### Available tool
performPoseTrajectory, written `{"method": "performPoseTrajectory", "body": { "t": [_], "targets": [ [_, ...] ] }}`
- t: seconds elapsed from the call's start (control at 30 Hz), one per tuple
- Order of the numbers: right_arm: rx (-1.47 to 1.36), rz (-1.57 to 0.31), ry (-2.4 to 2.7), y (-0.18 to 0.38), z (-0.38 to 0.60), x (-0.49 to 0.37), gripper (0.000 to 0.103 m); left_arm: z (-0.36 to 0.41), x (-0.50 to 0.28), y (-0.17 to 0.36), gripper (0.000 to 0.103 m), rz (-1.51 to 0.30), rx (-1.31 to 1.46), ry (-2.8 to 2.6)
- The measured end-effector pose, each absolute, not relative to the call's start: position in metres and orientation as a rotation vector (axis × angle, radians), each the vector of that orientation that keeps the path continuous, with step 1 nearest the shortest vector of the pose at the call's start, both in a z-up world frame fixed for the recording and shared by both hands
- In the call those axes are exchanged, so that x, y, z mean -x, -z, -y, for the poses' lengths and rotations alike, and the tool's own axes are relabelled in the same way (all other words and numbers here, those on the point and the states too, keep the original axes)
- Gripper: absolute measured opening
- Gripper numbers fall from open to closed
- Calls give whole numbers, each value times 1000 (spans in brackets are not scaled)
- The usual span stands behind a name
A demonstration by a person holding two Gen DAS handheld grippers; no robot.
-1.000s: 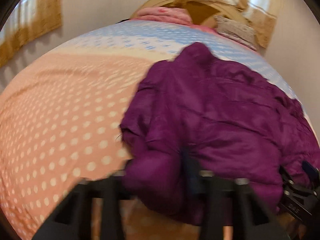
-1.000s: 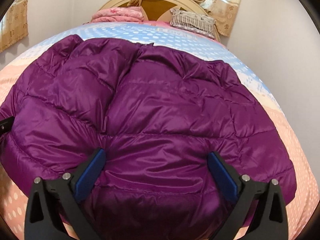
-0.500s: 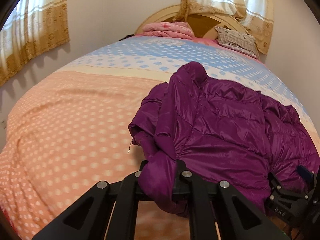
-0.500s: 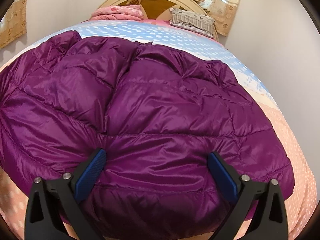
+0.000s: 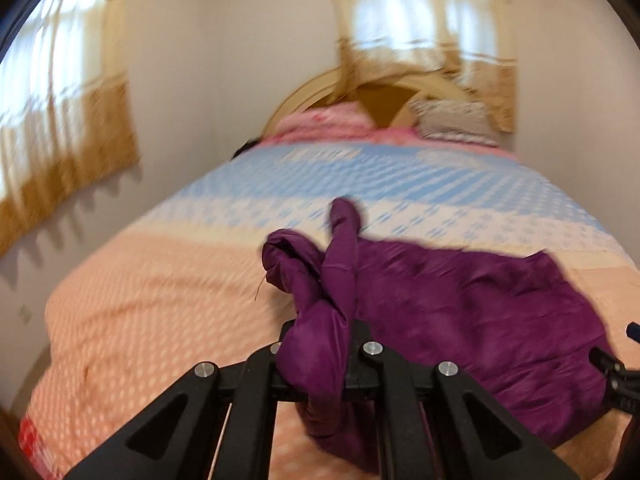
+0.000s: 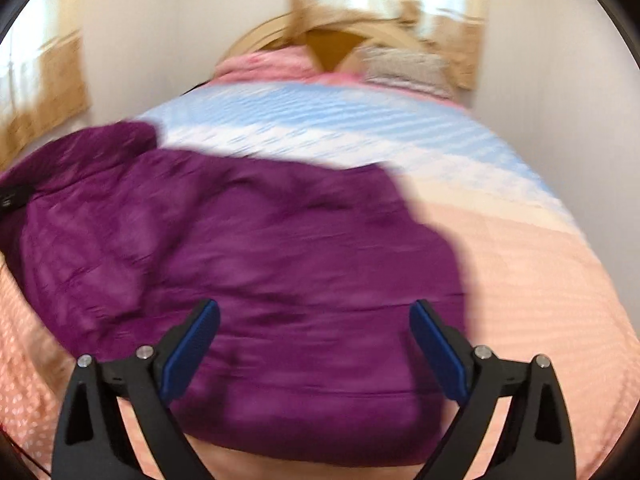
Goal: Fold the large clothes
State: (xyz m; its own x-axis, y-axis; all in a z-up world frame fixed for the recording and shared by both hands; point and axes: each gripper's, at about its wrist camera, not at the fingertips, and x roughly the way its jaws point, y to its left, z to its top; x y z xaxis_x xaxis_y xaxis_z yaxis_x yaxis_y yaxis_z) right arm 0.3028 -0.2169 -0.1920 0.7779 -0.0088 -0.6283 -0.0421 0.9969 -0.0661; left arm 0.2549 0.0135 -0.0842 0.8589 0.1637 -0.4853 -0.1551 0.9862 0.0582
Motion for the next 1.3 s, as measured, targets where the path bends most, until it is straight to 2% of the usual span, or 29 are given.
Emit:
{"method": "performPoseTrajectory", "body": {
  "t": [0.23, 0.37, 0.47, 0.6, 0.83, 0.9, 0.93, 0.97, 1.0, 1.03, 1.17, 1.23, 1.3],
  "targets": [
    [-17, -710, 272, 203, 359, -287, 98, 119, -267, 58, 6, -403, -229, 67],
    [-74, -725, 348, 205, 402, -269, 98, 204, -269, 86, 6, -392, -417, 232],
    [-111, -748, 371, 216, 420, -258, 98, 249, -268, 126, 6, -466, -546, 352],
    [-142, -771, 369, 227, 427, -248, 98, 270, -267, 180, 6, -526, -663, 387],
    [-149, -775, 352, 232, 424, -255, 98, 276, -254, 172, 13, -478, -693, 380],
    [-144, -773, 352, 234, 424, -258, 98, 284, -247, 160, 21, -454, -697, 377],
    [-142, -771, 355, 234, 424, -256, 98, 285, -234, 152, 35, -435, -686, 392],
    [-140, -772, 356, 235, 423, -255, 98, 284, -225, 142, 60, -415, -674, 412],
    [-137, -771, 359, 234, 423, -255, 98, 284, -217, 133, 74, -389, -658, 428],
    [-133, -769, 363, 232, 422, -255, 98, 282, -206, 123, 95, -346, -643, 431],
    [-122, -771, 365, 224, 422, -261, 97, 258, -188, 92, 98, -279, -595, 426],
    [-124, -769, 350, 215, 417, -266, 90, 235, -207, 85, 98, -304, -549, 350],
    [-125, -774, 333, 207, 408, -275, 76, 209, -239, 81, 98, -361, -501, 237]
  ]
}}
